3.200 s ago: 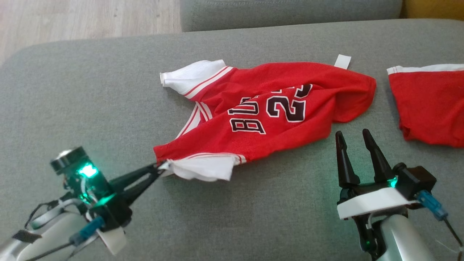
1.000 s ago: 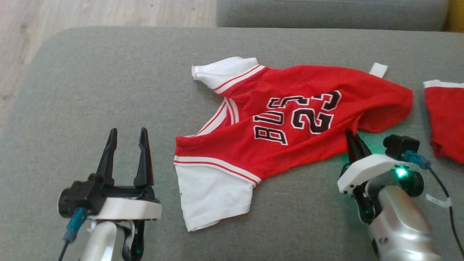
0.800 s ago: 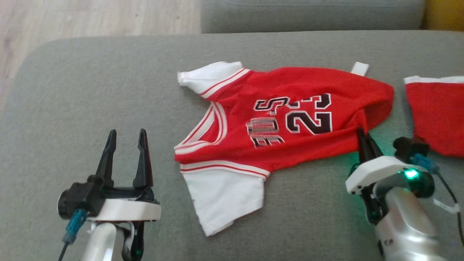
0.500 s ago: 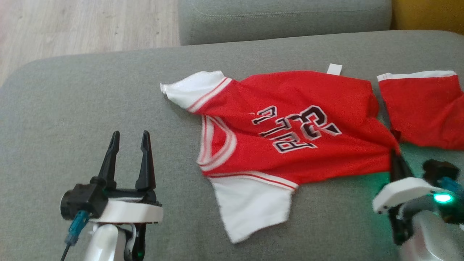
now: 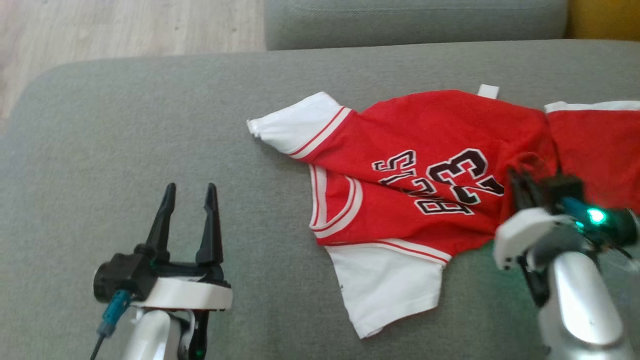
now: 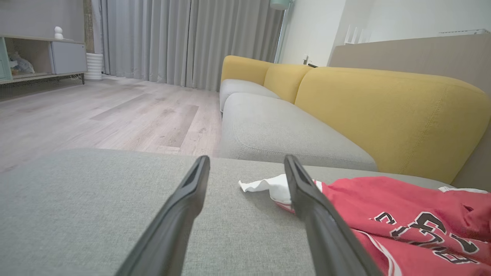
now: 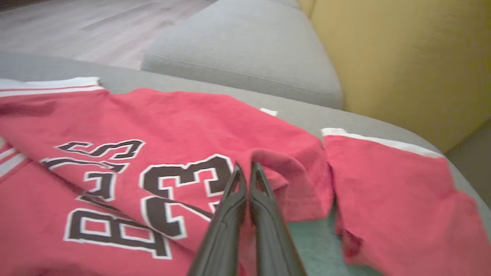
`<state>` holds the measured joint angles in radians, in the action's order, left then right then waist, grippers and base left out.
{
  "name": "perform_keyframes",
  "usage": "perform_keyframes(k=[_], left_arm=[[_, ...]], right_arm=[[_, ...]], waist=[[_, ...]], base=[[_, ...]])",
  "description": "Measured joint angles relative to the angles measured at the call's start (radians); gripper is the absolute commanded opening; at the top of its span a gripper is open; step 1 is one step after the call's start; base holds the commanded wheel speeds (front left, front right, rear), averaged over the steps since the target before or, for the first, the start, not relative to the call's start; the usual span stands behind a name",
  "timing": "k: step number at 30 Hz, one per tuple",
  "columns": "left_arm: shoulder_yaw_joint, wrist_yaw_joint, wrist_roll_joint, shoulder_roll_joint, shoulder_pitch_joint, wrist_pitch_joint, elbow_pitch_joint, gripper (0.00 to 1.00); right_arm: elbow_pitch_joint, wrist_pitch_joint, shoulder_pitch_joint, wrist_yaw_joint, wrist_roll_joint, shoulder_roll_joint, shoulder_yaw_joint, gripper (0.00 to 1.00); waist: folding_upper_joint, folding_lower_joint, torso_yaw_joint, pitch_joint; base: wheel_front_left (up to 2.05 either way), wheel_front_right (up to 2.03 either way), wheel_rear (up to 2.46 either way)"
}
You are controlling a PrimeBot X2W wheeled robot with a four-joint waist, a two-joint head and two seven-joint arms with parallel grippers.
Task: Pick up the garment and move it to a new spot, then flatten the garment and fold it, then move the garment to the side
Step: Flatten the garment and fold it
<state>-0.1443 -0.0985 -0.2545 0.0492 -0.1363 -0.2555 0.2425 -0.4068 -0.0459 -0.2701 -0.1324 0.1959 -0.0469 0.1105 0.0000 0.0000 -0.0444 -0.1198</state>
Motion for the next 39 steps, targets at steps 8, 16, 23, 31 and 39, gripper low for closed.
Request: perform_keyframes(k=[8,16,23,31,39], left_arm=[[-0.019,0.0,-0.004,-0.001,-0.01,0.0,0.012,1.0],[-0.017,0.001,-0.003,-0.001,-0.016,0.0,0.014,1.0],[-0.012,0.0,-0.001,-0.001,-0.019,0.0,0.013,1.0],[-0.008,0.0,0.001,-0.001,-0.019,0.0,0.01,1.0],[-0.009,0.0,0.001,-0.001,-0.017,0.0,0.007,1.0]], right_arm=[[-0.14,-0.063,-0.08,0.0,0.052,-0.001,-0.142,0.97],[-0.217,0.016,-0.09,0.0,-0.057,-0.002,-0.257,1.0],[-0.128,0.144,-0.086,0.0,-0.198,-0.003,-0.304,1.0],[0.034,0.224,0.029,0.0,-0.265,-0.002,-0.219,1.0],[0.082,0.25,0.147,0.0,-0.323,-0.001,-0.07,1.0]], waist=[[0.0,0.0001,-0.047,-0.03],[0.0,0.0,-0.023,-0.032],[0.0,0.0001,0.032,-0.026],[0.0,0.0,0.079,-0.001],[0.0,-0.0001,0.099,0.009]], base=[[0.0,0.0,0.0],[0.0,0.0,0.0],[0.0,0.0,0.0],[0.0,0.0,0.0],[0.0,0.0,0.0]])
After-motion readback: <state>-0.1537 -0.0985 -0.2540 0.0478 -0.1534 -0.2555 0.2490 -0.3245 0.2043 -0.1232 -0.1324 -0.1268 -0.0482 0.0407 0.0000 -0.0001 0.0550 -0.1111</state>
